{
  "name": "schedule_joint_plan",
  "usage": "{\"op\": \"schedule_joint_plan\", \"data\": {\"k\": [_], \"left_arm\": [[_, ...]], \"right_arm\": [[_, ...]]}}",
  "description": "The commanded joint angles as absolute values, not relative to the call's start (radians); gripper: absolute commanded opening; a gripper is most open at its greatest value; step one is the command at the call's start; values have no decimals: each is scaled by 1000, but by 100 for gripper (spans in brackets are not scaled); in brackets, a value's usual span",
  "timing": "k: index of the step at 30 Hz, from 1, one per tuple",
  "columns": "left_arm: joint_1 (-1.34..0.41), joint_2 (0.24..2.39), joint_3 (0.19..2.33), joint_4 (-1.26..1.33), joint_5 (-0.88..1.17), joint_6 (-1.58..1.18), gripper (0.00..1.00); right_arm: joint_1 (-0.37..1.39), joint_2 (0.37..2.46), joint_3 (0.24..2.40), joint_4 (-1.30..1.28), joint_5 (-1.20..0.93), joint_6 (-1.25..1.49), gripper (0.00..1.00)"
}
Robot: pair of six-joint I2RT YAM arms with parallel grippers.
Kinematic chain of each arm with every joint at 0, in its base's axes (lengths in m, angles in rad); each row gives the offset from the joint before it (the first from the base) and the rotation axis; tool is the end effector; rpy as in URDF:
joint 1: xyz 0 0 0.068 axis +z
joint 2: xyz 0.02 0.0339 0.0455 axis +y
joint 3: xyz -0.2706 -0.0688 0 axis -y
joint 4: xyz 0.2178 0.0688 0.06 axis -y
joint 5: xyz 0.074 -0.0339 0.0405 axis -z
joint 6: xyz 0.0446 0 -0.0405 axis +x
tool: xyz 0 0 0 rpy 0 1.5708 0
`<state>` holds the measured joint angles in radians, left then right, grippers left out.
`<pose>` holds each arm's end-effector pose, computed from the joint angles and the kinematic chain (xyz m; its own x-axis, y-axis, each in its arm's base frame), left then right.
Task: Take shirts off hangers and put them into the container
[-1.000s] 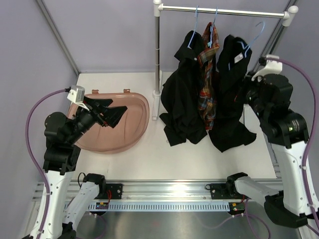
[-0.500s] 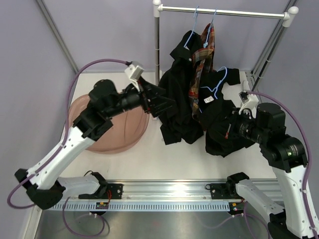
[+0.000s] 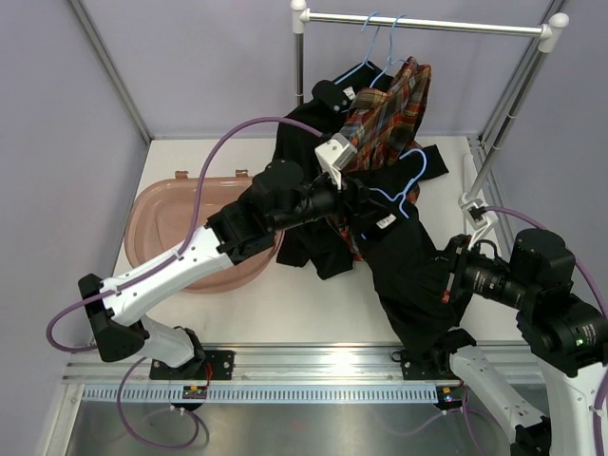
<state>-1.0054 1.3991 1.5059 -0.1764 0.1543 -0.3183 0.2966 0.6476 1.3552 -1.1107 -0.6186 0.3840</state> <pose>0.1559 -0.2584 0.4548 -0.3222 -0.0694 -0.9441 0.8588 0.3982 -0.3223 0.0232 0.0341 0.4206 -0.6281 0.1272 -0.7676 -0.5532 0.6208 0.5555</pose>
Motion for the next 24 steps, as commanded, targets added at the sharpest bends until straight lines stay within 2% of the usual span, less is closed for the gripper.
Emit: {"op": "schedule_joint_plan", "data": {"k": [1,19,22,23,24], "left_arm": [[-1051,1419,1600,-86,86,-279,72],[-1072,1531,1683,-103,78,-281,72],[-1072,1540,1695,-104,71,-281,62],[-1072,1546,1703,-106,71,-281,41],[-1072,1546,1706,-109,69,-282,26]], "right_arm": [[310,630,1332,-1115,-732,368,0],[310,609,1319,-1108,-784,373,0],[308,612,1333,-1120,-787,367,0],[310,612,1335,-1123,-788,365,0],[310,614,1336,-1124,-790,362,0]]}}
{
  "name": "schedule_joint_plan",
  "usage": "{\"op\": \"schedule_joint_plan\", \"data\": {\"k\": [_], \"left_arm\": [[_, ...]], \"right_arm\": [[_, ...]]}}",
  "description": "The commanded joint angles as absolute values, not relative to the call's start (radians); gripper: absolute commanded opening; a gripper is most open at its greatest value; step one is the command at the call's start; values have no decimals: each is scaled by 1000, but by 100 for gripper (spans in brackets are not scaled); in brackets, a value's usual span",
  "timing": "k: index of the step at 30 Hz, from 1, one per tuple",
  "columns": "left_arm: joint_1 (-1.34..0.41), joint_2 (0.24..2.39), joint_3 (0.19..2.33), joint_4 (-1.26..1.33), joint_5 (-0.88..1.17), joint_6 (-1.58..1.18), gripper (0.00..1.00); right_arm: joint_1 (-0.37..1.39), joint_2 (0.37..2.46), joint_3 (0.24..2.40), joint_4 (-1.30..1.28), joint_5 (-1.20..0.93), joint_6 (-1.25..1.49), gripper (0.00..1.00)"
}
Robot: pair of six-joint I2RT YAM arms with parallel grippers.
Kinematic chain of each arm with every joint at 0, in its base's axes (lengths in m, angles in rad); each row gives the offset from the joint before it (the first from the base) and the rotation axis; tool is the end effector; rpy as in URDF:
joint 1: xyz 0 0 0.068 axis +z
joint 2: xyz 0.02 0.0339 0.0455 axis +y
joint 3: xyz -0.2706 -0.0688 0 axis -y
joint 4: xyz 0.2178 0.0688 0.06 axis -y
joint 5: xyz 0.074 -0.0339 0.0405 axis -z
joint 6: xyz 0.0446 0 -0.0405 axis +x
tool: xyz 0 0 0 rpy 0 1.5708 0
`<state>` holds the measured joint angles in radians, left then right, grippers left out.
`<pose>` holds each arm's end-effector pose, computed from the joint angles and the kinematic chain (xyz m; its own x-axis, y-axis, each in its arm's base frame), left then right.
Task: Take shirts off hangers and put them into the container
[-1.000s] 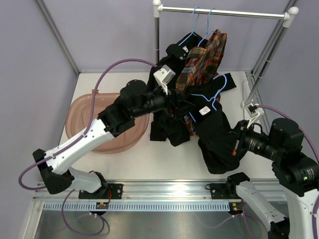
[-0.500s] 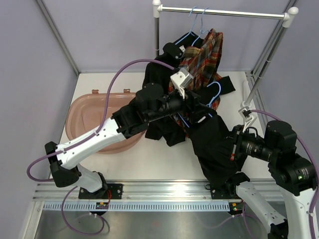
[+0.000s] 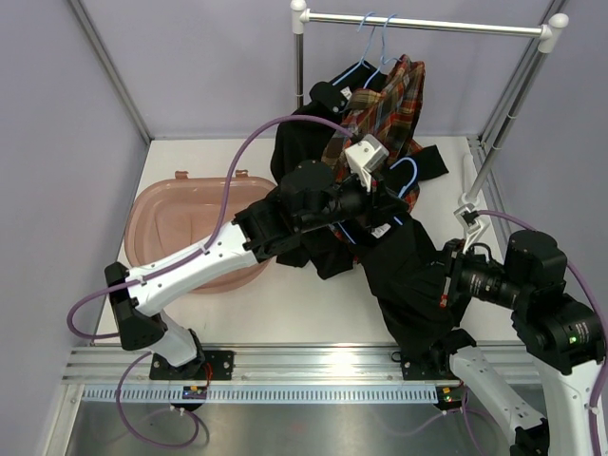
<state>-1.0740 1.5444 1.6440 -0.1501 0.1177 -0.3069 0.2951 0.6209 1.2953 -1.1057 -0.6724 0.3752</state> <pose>0.1583 -0.3029 0.4594 -0.3036 -0.0695 -0.9503 0.8783 0.3663 -0.3074 0.0220 0.0357 0.4083 -0.6539 0.1009 -0.7498 -0.5688 0.5879 0.5752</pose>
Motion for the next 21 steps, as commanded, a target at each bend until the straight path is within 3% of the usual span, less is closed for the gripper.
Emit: {"op": "schedule_joint_plan", "data": {"k": [1,2,3,5,6,9,21], "left_arm": [[-1072,1549,1712,-117,55,-284,9],[-1074,1546,1721,-124,45,-287,0],[-1074,1543,1724,-135,34,-281,0],[-1080,1534,1724,-143,5,-275,0],[-1081,1523,1724,-147,-29,-267,0],[-1083,1516,1733,-166,-60,-250,0],[-1081,1552,1901,-294,-124,-166,0]], "right_arm": [[308,614,1336,-1127,-790,359,0],[310,614,1336,-1131,-788,357,0],[308,617,1336,-1134,-784,354,2],[310,615,1338,-1144,-773,342,17],[308,615,1342,-1152,-767,339,32],[308,603,1350,-1175,-762,325,41],[308,505,1456,-1342,-680,330,43]]}}
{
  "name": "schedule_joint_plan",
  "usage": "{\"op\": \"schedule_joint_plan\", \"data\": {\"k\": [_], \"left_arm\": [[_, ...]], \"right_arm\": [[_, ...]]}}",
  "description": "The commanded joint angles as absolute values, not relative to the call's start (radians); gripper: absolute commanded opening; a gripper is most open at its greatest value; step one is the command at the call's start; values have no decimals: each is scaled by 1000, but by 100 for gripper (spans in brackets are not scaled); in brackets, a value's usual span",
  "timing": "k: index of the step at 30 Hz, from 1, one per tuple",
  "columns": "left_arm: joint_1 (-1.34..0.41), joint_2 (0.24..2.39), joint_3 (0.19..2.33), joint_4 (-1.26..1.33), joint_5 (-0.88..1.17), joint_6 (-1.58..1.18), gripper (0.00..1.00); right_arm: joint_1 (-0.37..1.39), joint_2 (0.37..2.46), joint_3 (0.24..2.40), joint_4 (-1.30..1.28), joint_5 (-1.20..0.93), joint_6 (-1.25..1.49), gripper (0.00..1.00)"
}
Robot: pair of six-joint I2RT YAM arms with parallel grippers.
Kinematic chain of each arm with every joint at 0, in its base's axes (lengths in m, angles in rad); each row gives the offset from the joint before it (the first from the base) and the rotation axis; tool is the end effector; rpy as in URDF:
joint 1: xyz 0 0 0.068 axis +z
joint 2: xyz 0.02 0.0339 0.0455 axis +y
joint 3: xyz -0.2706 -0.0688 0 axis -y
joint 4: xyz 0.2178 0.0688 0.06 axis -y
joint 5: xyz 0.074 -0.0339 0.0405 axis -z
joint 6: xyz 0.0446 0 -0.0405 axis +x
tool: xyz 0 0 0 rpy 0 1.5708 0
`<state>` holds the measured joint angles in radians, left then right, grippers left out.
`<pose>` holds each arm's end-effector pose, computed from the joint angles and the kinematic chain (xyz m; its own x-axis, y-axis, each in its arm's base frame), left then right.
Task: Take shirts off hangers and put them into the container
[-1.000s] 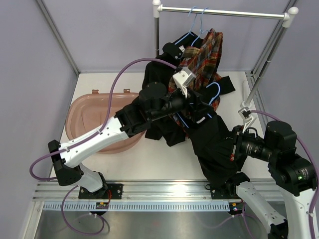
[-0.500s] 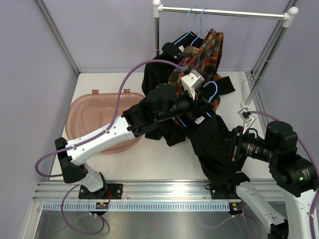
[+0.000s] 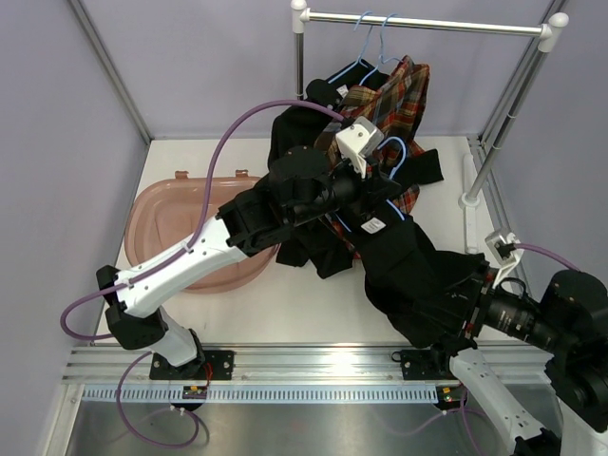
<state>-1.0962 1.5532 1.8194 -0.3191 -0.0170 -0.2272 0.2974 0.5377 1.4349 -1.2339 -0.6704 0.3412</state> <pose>0.1506 -0.2914 0.4930 -0.2221 -0.0605 -0.9731 0.8535 0.4705 -0.2241 -0.0278 0.0205 0.4238 -0.5621 0.1020 -0.8208 -0.6390 0.5764 0.5093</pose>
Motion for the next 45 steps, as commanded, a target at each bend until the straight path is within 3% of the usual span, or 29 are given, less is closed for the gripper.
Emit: {"op": "schedule_joint_plan", "data": {"k": [1,10,16,29,30,32,33,34,36,38,39,40,42,43,45], "left_arm": [[-1080,1554,1908,-301,-126,-164,0],[-1071,1555,1922,-318,-129,-153,0],[-1068,1557,1933,-325,-127,-147,0],[-1014,1563,2014,-374,-127,-129,0],[-1012,1562,2016,-374,-124,-127,0],[-1012,1562,2025,-377,-124,-127,0],[-1011,1559,2028,-379,-121,-127,0],[-1011,1559,2031,-379,-118,-127,0],[-1011,1557,2029,-380,-117,-132,0],[-1011,1554,2026,-380,-114,-132,0],[-1011,1555,2026,-380,-110,-133,0],[-1011,1555,2028,-383,-107,-133,0],[-1009,1555,2028,-385,-112,-130,0],[-1009,1554,2029,-387,-110,-129,0],[-1009,1554,2031,-387,-112,-127,0]], "right_arm": [[307,496,1451,-1357,-673,330,41],[307,422,1424,-1419,-594,342,34],[307,380,1390,-1448,-552,351,0],[307,265,1399,-1568,-492,388,0],[307,259,1401,-1572,-491,390,6],[307,250,1397,-1583,-480,384,5],[307,241,1394,-1588,-473,383,12],[307,238,1390,-1591,-472,379,11],[307,230,1385,-1592,-465,379,0],[307,224,1387,-1588,-465,385,0],[307,227,1387,-1594,-460,388,4],[307,230,1387,-1600,-453,387,20],[307,215,1391,-1595,-445,388,30],[307,210,1393,-1597,-440,390,41],[307,210,1391,-1604,-454,385,37]]}}
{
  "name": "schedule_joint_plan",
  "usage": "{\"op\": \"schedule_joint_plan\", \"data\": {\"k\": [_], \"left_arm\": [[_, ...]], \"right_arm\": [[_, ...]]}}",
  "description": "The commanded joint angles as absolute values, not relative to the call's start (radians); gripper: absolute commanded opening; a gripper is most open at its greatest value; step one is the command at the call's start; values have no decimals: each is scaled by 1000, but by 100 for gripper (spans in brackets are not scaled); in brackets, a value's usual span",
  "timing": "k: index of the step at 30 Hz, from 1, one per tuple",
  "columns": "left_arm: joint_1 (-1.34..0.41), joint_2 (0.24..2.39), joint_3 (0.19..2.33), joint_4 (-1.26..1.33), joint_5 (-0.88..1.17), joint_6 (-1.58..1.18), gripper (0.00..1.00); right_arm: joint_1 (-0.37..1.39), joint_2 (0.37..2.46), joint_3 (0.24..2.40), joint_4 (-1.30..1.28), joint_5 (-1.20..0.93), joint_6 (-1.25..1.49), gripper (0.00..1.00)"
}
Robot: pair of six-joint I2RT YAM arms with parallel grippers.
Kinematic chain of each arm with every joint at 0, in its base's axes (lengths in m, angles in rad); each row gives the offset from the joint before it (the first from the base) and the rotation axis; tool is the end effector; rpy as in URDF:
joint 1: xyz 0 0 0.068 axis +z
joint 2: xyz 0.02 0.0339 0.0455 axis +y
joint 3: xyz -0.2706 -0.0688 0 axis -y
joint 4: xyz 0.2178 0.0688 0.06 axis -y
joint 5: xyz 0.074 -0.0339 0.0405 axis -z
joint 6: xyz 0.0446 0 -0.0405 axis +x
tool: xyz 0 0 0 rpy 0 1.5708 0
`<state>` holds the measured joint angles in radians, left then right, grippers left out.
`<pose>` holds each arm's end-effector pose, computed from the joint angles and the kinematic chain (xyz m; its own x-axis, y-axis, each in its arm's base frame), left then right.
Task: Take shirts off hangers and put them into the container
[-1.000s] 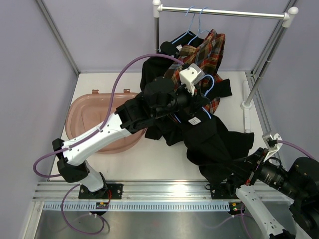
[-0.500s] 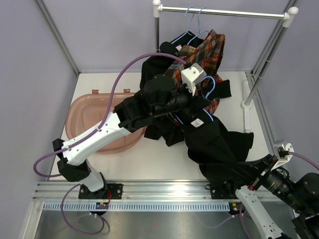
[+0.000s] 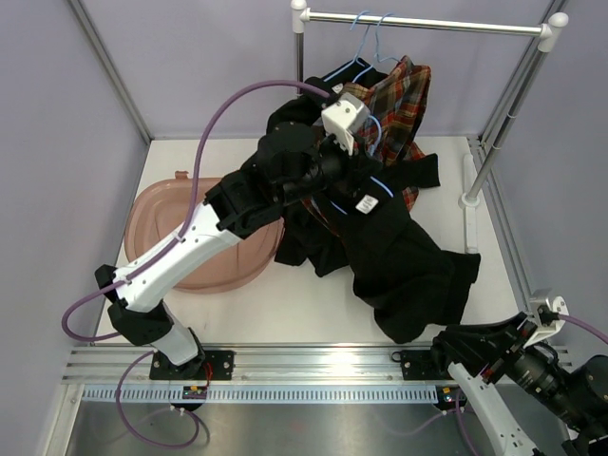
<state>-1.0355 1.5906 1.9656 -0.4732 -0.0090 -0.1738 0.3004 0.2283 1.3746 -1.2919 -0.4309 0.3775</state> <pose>0.1657 -0.2785 0.5080 -0.1972 -0.0065 -0.9803 0.8340 0.5246 -0.1712 -0.0965 -0.0104 0.3813 -0.3734 0.2349 -0.8974 -0.5658 0.7089 0.4210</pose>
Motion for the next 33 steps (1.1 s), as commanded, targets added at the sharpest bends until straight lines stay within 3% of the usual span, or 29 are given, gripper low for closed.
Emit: {"op": "schedule_joint_plan", "data": {"k": [1,2,3,8,9,10,11,22,33], "left_arm": [[-1008,1552,2033,-388,-112,-127,0],[-1006,1552,2033,-388,-109,-129,0],[-1005,1554,2033,-388,-104,-130,0],[-1005,1545,2023,-385,-86,-138,0],[-1005,1545,2022,-388,-77,-141,0],[-1005,1542,2019,-390,-75,-146,0],[-1005,1539,2014,-394,-72,-153,0],[-1006,1410,1865,-379,-14,-201,0],[-1005,1399,1829,-350,-6,-219,0]], "right_arm": [[307,209,1391,-1606,-456,387,32],[308,207,1388,-1608,-451,388,9],[308,201,1388,-1609,-451,390,0],[307,189,1410,-1582,-431,373,1],[308,196,1411,-1569,-420,374,60],[307,202,1408,-1554,-413,374,90],[307,216,1405,-1540,-384,377,99],[307,362,1408,-1393,-301,325,99],[307,469,1368,-1212,-370,336,84]]}}
